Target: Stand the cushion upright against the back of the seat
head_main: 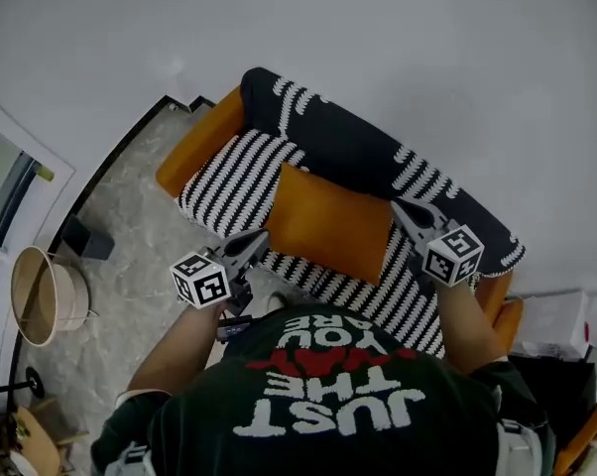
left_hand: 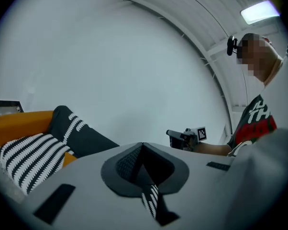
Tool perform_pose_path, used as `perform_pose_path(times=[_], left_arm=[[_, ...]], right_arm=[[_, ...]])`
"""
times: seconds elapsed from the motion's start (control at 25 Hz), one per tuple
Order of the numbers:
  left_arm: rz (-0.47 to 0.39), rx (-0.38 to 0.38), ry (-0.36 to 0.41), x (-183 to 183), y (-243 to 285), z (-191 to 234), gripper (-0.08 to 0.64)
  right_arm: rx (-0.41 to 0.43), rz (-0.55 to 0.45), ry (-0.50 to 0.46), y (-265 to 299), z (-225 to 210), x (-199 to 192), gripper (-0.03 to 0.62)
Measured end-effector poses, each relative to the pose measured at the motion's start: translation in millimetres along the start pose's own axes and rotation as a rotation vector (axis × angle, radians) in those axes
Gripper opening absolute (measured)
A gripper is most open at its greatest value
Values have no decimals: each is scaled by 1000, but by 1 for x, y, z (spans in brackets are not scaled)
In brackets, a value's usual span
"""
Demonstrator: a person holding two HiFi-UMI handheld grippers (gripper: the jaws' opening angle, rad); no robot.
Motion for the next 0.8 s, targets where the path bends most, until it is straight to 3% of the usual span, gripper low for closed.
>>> perform_pose_path(times=[0.2,0.44,0.48,0.64,0.8], left_arm=[[34,13,-19,-5,35,45,12],[156,63,-21,-48,79,63,15],[181,72,-21,-57,86,65,32],[267,116,-22,-94,127,81,262],[391,221,21,-148,168,106,345]], right_arm=[[-19,34,20,35,-31,-18,25],[11,79,92,37,-71,-55,26],[24,87,104,38,-77,-63,26],[70,112,126,42,-106,-84,26],[111,145,129,41,-136,-107,26]])
Point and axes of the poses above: the fingertips, and each gripper's own axes: y forward along the fingers, z to its left, x out of its top, the point moved 8 cm from there along -y, backward along the fingers, and after that the axes turned 15 degrees about -z, right-handed, at the moved point
